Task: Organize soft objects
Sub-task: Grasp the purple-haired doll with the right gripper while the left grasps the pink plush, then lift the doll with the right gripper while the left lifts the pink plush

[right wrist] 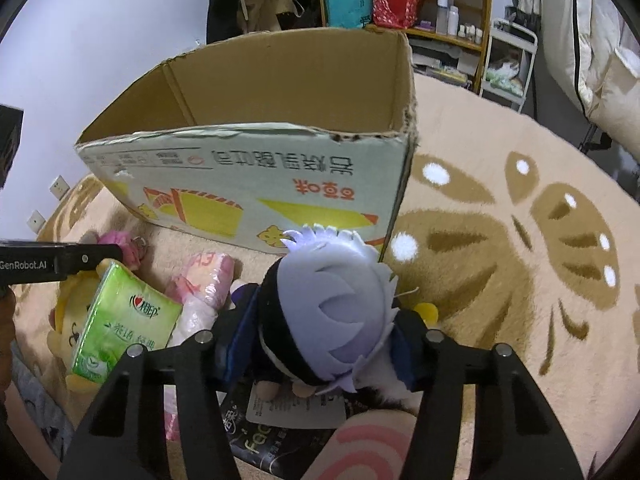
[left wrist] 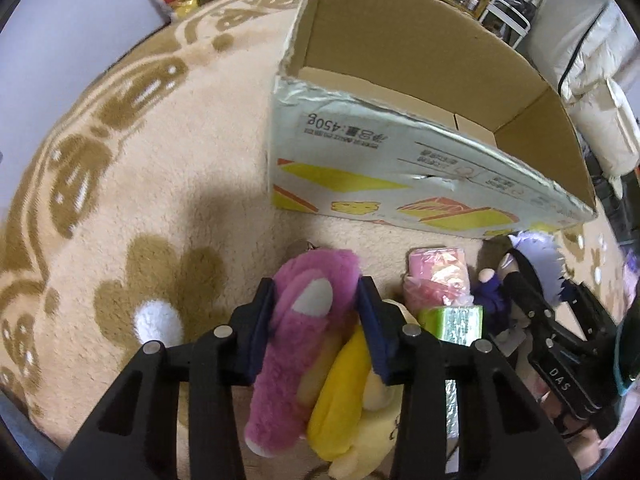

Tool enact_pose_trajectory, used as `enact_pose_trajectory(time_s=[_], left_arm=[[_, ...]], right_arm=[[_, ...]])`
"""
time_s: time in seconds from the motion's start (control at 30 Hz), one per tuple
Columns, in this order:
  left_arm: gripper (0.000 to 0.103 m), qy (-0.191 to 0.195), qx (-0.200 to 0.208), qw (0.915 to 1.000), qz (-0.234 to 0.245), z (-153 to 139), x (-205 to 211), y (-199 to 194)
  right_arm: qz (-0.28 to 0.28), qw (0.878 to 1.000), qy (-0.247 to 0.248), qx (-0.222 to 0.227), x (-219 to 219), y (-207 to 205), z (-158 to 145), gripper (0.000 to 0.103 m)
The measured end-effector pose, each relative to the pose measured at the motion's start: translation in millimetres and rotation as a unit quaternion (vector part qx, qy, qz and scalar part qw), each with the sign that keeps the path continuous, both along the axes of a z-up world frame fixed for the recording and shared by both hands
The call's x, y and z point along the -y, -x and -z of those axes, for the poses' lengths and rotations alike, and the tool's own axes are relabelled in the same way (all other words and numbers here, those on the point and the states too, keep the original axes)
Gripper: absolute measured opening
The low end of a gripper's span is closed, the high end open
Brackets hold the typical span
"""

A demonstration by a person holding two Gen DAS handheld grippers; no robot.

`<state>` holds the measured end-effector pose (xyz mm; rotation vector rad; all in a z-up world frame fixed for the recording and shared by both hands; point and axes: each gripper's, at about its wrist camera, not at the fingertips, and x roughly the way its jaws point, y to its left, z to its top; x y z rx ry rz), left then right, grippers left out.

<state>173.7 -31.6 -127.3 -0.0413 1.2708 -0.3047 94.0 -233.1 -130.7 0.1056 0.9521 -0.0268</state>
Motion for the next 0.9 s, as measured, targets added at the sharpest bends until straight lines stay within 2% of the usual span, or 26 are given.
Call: enact_pose_trajectory(time_s=[0.2, 0.47, 0.8, 0.9], left_arm=[[0.037, -0.027, 0.034, 0.9989, 0.016, -13.6, 2.2, 14.9], [0.037, -0.049, 0.069, 0.9964, 0.007, -28.2, -4.3, 43.5], [0.038, -0.075, 0.089, 0.9930, -0.024, -35.6, -14.7, 53.2], [0.037, -0.098, 0.102, 0.9897, -0.019, -39.3, -15.5, 57.1]], right_arm=[[0.000, 1.000, 0.010, 0.021, -6.3, 14.0, -15.0, 0.060], [-0.006, 0.998, 0.003, 0.058, -13.5, 35.7, -41.2, 0.060], [-0.003, 0.998, 0.008, 0.070, -13.6, 49.3, -52.8, 0.061], [0.004, 0.998, 0.008, 0.069, -12.5, 49.8, -52.3, 0.061]])
